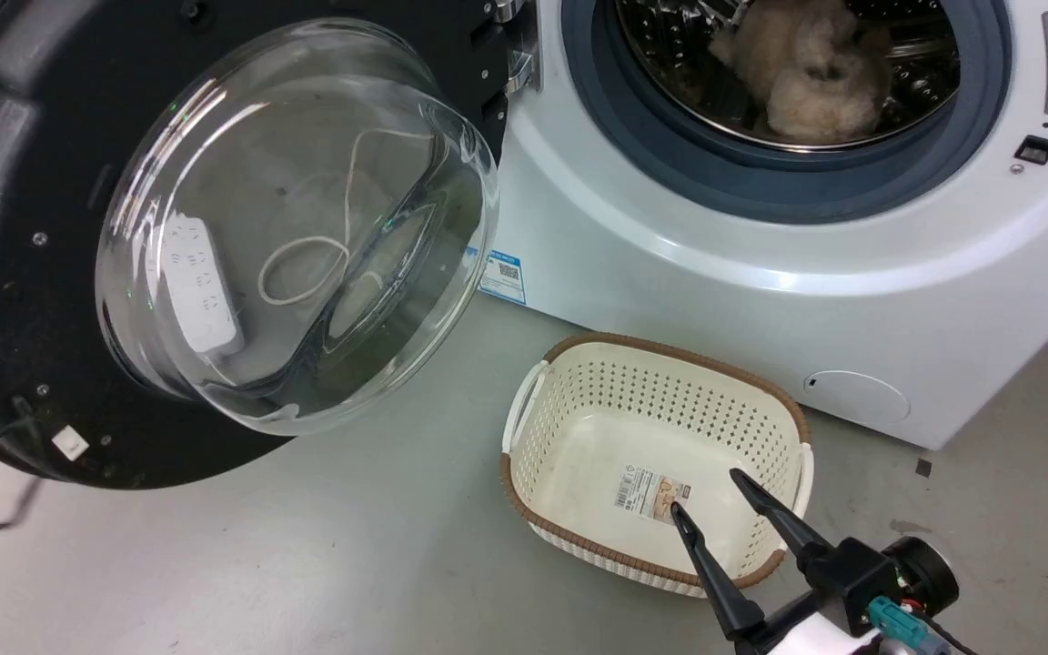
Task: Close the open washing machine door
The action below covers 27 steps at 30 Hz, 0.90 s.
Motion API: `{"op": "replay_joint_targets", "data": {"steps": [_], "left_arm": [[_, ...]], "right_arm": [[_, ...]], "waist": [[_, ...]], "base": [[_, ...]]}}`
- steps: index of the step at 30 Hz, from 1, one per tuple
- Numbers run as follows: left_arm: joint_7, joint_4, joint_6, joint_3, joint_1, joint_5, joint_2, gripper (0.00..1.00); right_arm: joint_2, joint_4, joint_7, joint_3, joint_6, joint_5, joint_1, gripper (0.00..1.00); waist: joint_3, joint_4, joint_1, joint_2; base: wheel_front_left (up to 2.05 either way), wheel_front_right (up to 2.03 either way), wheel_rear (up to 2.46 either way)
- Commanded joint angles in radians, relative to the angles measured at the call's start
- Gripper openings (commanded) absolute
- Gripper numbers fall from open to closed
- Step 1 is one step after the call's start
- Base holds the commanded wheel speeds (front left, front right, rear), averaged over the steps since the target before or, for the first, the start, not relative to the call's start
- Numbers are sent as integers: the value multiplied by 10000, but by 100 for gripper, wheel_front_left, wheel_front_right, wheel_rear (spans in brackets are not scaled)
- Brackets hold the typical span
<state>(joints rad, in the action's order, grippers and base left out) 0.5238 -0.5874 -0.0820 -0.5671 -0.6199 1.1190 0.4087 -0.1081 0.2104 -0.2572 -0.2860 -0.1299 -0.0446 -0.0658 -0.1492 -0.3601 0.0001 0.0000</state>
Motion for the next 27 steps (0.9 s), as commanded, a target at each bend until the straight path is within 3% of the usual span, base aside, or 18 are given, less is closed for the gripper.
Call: {"op": "replay_joint_targets", "data": {"steps": [1, 6, 11, 13, 14, 16, 19, 20, 21, 27], "left_arm": [[356, 6, -143, -54, 32, 337, -9, 0], [1561, 483, -323, -69, 670, 1087, -172, 0], [2788, 1699, -398, 53, 1699, 1841, -748, 0], [3204, 2329, -406, 155, 2209, 2091, -1115, 0], [3741, 3320, -377, 419, 3046, 2321, -1719, 0], [4040, 3945, -292, 635, 3584, 2460, -2187, 0], [4357, 4803, 19, 975, 4323, 2802, -3017, 0], [4576, 5469, 153, 1683, 5142, 3041, -3435, 0], [4513, 5656, 206, 1987, 5384, 3146, -3507, 0], [3050, 6062, 343, 4514, 6128, 4679, -3580, 0]], "right_arm": [[-20, 19, -45, 50, -8, -5, -130, 100], [26, 96, -45, 176, -8, -51, -15, 100], [156, 131, -45, 517, -8, -59, 138, 100], [211, 152, -45, 640, -8, -39, 197, 100], [290, 172, -45, 863, -8, 6, 303, 100], [335, 192, -45, 995, -8, 41, 380, 100], [397, 187, -45, 1180, -8, 94, 450, 100], [444, 200, -45, 1272, -8, 163, 442, 100], [456, 203, -45, 1287, -8, 189, 431, 100], [477, 226, -44, 1293, -8, 372, 244, 100]], "waist": [[50, 37, -1, 0], [347, 84, -1, 0], [760, 91, -1, 0], [950, 116, -1, 0], [1203, 167, -1, 0], [1356, 239, -1, 0], [1494, 424, -1, 0], [1528, 766, -1, 0], [1511, 899, -1, 0], [1122, 1917, -1, 0]], "base": [[0, 0, 0], [0, 0, 0], [0, 0, 0], [0, 0, 0], [0, 0, 0], [0, 0, 0], [0, 0, 0], [0, 0, 0], [0, 0, 0], [0, 0, 0]]}}
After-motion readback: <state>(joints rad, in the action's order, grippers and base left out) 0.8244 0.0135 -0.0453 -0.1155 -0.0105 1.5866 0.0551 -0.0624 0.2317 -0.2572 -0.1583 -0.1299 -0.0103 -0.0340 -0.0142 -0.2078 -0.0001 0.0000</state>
